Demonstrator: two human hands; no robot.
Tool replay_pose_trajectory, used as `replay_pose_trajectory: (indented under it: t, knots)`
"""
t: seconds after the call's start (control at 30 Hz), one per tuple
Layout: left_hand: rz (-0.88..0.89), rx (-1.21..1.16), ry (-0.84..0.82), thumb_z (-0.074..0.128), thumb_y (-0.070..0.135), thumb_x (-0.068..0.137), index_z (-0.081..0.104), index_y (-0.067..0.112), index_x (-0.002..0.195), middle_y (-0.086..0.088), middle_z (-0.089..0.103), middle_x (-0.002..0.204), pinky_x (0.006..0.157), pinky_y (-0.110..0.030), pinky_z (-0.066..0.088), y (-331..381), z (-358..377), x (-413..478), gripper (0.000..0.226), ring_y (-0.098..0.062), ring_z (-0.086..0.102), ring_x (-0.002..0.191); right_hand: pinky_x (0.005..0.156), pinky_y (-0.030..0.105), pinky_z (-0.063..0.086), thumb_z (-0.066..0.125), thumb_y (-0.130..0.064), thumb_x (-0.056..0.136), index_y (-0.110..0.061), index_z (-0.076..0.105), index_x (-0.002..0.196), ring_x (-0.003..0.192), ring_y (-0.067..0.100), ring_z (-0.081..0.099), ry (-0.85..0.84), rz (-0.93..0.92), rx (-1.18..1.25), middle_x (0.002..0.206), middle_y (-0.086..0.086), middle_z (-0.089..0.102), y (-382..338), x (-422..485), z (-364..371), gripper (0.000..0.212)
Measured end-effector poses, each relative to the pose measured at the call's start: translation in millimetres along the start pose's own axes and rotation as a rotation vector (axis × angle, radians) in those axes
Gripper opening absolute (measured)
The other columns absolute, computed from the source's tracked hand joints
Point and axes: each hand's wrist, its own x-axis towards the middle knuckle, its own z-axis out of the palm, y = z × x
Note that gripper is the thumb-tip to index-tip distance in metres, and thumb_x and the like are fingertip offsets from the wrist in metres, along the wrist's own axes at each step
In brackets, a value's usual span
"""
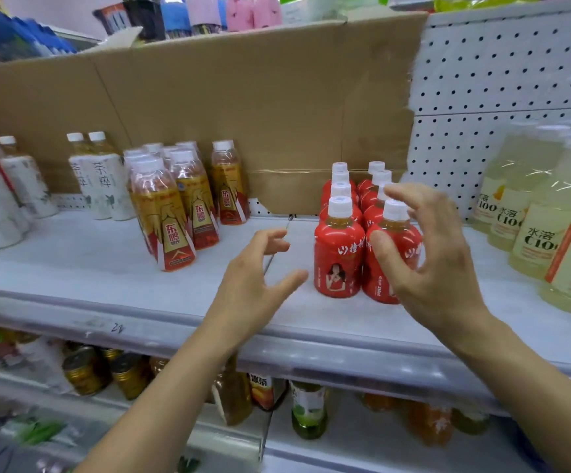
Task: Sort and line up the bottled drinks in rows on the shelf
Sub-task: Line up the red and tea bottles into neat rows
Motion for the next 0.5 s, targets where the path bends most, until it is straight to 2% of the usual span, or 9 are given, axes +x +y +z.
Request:
replay_pose_trajectory:
  t: [0.1,0.2,0.27,0.33,0.47,0.5]
  knots:
    - [0.054,0.001,0.137,0.072,0.033,0.087,0.049,0.03,0.132,0.017,0.064,0.113,0.091,-0.003,0.036,-22,-24,1,0.051,0.004,0.056,0.111,0.097,0.026,0.044,0.058,-0.021,0.091,-0.008,0.054,0.128,0.114,0.015,0.051,-0.105,-0.05,0.078,0.124,0.005,0.055,-31,6,32,0.039]
    - [0.1,-0.017,0.294,0.074,0.025,0.087,0.05,0.029,0.128,0.01,0.062,0.116,0.094,-0.011,0.044,-54,-52,4,0.048,-0.004,0.058,0.112,0.095,0.018,0.042,0.058,-0.024,0.091,-0.012,0.055,0.127,0.11,0.009,0.053,-0.237,-0.054,0.146,0.121,-0.001,0.055,-52,13,76,0.038]
    - [0.099,-0.02,0.375,0.076,0.022,0.086,0.047,0.029,0.13,0.007,0.054,0.123,0.094,-0.014,0.046,-79,-73,7,0.053,-0.009,0.055,0.116,0.092,0.019,0.045,0.063,-0.026,0.091,-0.02,0.053,0.13,0.109,0.004,0.054,-0.362,0.068,0.187,0.123,-0.009,0.053,-63,22,110,0.041]
    - [0.045,-0.045,0.406,0.077,0.023,0.085,0.043,0.027,0.134,0.008,0.047,0.127,0.094,-0.006,0.04,-105,-98,15,0.06,-0.006,0.049,0.12,0.092,0.023,0.047,0.068,-0.029,0.091,-0.026,0.048,0.134,0.109,0.001,0.053,-0.477,0.227,0.226,0.128,-0.011,0.051,-74,35,146,0.048]
    - [-0.039,-0.088,0.343,0.076,0.024,0.085,0.039,0.025,0.14,0.009,0.044,0.133,0.095,-0.006,0.038,-156,-146,44,0.067,0.005,0.046,0.118,0.089,0.019,0.046,0.073,-0.042,0.085,-0.027,0.038,0.142,0.115,0.004,0.052,-0.537,0.409,0.308,0.126,-0.011,0.051,-97,68,214,0.069]
    - [-0.046,-0.116,0.326,0.075,0.022,0.086,0.039,0.026,0.141,0.009,0.044,0.134,0.091,-0.002,0.038,-166,-155,53,0.065,0.009,0.046,0.116,0.089,0.019,0.045,0.074,-0.045,0.082,-0.027,0.034,0.143,0.117,0.004,0.051,-0.534,0.445,0.327,0.127,-0.011,0.05,-103,74,230,0.075]
